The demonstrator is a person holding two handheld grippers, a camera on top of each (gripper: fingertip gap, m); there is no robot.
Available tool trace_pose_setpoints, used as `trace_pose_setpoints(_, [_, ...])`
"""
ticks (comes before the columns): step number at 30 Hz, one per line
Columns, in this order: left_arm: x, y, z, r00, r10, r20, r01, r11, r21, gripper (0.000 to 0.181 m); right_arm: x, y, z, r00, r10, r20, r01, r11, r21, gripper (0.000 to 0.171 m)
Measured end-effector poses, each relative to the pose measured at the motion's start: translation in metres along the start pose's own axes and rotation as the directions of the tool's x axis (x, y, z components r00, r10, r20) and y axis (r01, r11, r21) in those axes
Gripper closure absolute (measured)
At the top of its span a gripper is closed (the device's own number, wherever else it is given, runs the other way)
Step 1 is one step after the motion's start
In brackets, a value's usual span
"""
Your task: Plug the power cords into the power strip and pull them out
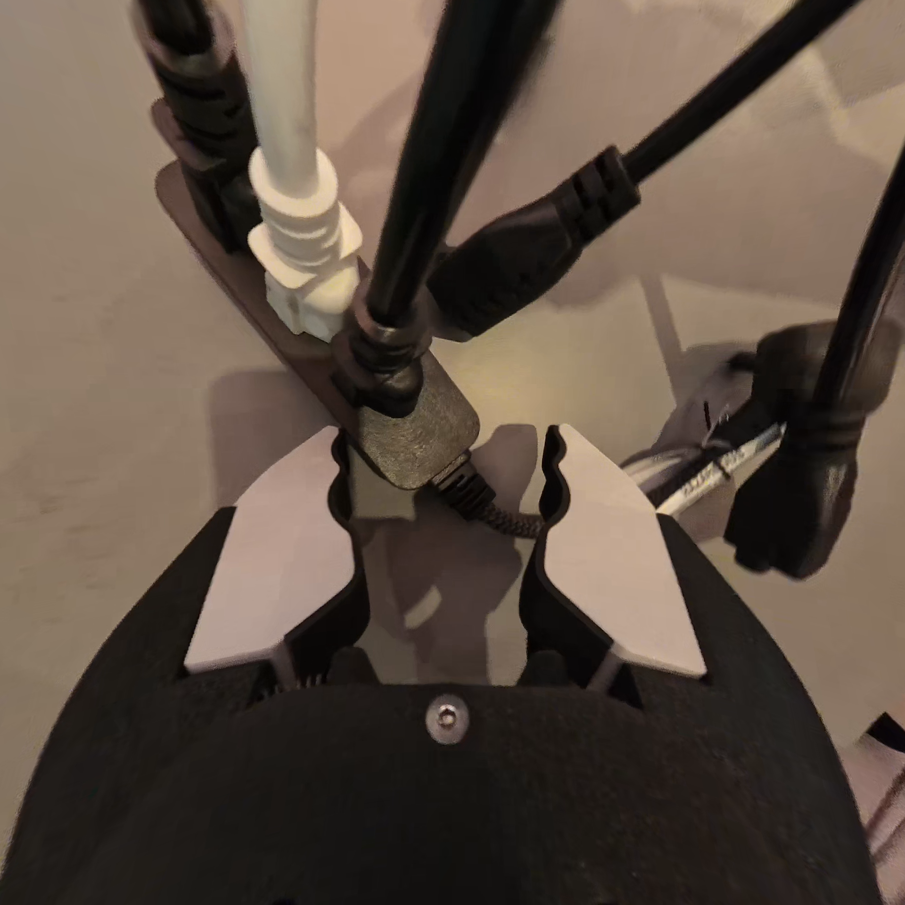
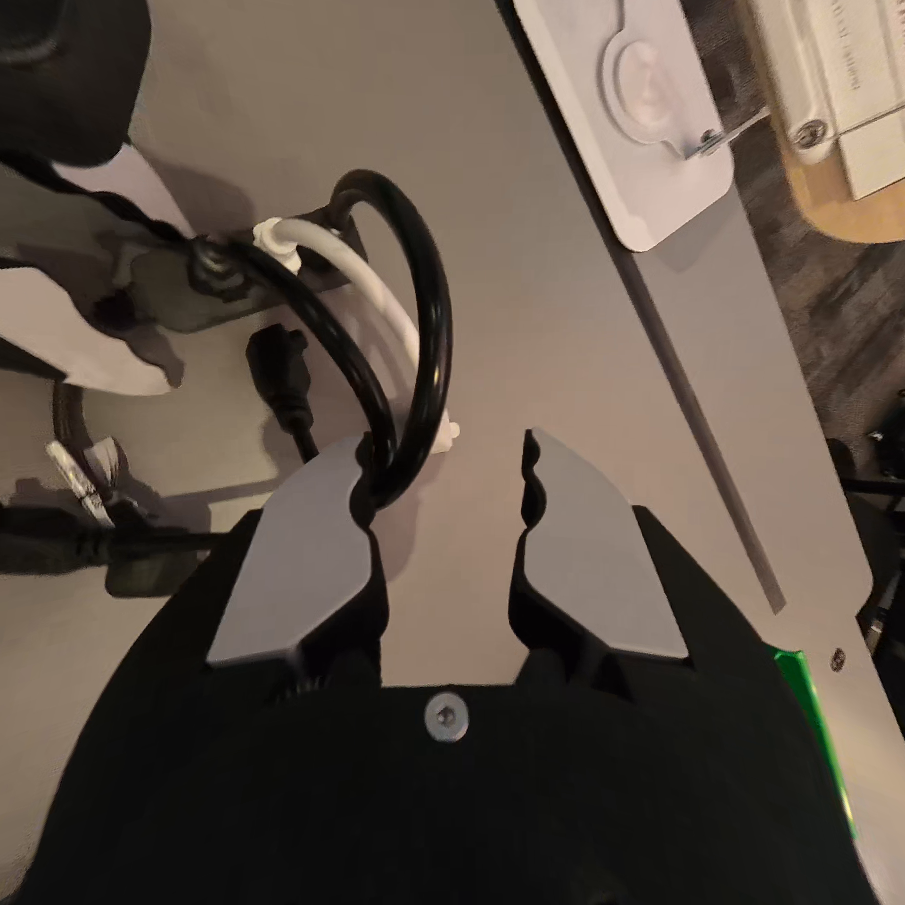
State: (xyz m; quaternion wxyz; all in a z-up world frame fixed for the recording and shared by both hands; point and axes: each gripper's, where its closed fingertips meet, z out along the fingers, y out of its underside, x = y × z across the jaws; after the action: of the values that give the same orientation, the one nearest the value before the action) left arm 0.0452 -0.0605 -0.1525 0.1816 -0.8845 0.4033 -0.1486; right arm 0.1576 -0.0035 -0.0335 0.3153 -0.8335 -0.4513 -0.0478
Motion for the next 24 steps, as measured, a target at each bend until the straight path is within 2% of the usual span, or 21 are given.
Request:
trace_pose_setpoints(1, [0.004, 0.000, 0.001, 1.000, 0.004, -0.011, -0.004, 1.000, 0.000, 0.106, 0.001, -0.003, 0.001, 1.000, -0.018, -0.006, 0.018, 1.000, 0.018, 0.117])
trace_pose_setpoints(3, [0.012, 0.000, 0.003, 0.999, 0.026, -0.033, -0.026, 1.000, -0.005, 0.106, -0.003, -0.012, 0.006, 0.999, -0.054, 0.003, 0.054, 0.997, 0.058, 0.139])
trace_pose_setpoints(4, [0.017, -0.001, 0.005, 0.998, 0.030, -0.053, -0.030, 1.000, 0.000, 0.108, -0.001, -0.017, 0.009, 0.997, -0.069, -0.018, 0.070, 0.995, 0.074, 0.144])
trace_pose_setpoints(7, [0.038, -0.006, 0.007, 0.986, 0.060, -0.157, -0.056, 0.998, 0.032, 0.112, 0.018, -0.026, 0.018, 0.968, -0.163, -0.190, 0.181, 0.980, 0.080, 0.139])
trace_pose_setpoints(8, [0.049, -0.005, 0.005, 0.970, 0.066, -0.235, -0.060, 0.998, 0.033, 0.128, 0.025, -0.029, 0.021, 0.946, -0.206, -0.251, 0.232, 0.969, 0.080, 0.139])
trace_pose_setpoints(9, [0.061, -0.007, 0.002, 0.945, 0.049, -0.324, -0.040, 0.999, 0.035, 0.134, 0.030, -0.033, 0.023, 0.921, -0.243, -0.304, 0.283, 0.955, 0.094, 0.139])
trace_pose_setpoints(11, [0.061, -0.012, -0.007, 0.918, -0.012, -0.396, 0.025, 0.999, 0.028, 0.126, 0.036, -0.043, 0.026, 0.884, -0.282, -0.374, 0.359, 0.920, 0.155, 0.138])
trace_pose_setpoints(13, [0.041, -0.015, -0.013, 0.938, -0.016, -0.348, 0.040, 0.997, 0.061, 0.122, 0.038, -0.050, 0.028, 0.860, -0.294, -0.417, 0.410, 0.885, 0.222, 0.138])
trace_pose_setpoints(15, [0.004, -0.017, -0.016, 0.982, -0.001, -0.190, 0.020, 0.995, 0.099, 0.117, 0.038, -0.056, 0.028, 0.840, -0.310, -0.445, 0.460, 0.842, 0.281, 0.138])
trace_pose_setpoints(16, [-0.015, -0.021, -0.017, 0.996, 0.029, -0.089, -0.017, 0.992, 0.128, 0.113, 0.037, -0.058, 0.027, 0.836, -0.316, -0.449, 0.478, 0.821, 0.313, 0.138])
trace_pose_setpoints(17, [-0.031, -0.026, -0.019, 0.997, 0.077, 0.006, -0.077, 0.984, 0.163, 0.101, 0.035, -0.060, 0.026, 0.836, -0.319, -0.447, 0.491, 0.799, 0.348, 0.138])
trace_pose_setpoints(20, [-0.053, -0.042, -0.020, 0.958, 0.207, 0.200, -0.252, 0.938, 0.237, 0.080, 0.033, -0.063, 0.023, 0.853, -0.308, -0.420, 0.487, 0.759, 0.432, 0.140])
trace_pose_setpoints(22, [-0.051, -0.052, -0.017, 0.934, 0.271, 0.231, -0.331, 0.902, 0.279, 0.073, 0.034, -0.062, 0.024, 0.865, -0.294, -0.407, 0.472, 0.754, 0.457, 0.139])
trace_pose_setpoints(24, [-0.040, -0.064, -0.015, 0.917, 0.346, 0.200, -0.397, 0.845, 0.357, 0.067, 0.036, -0.061, 0.025, 0.877, -0.282, -0.389, 0.453, 0.755, 0.473, 0.139])
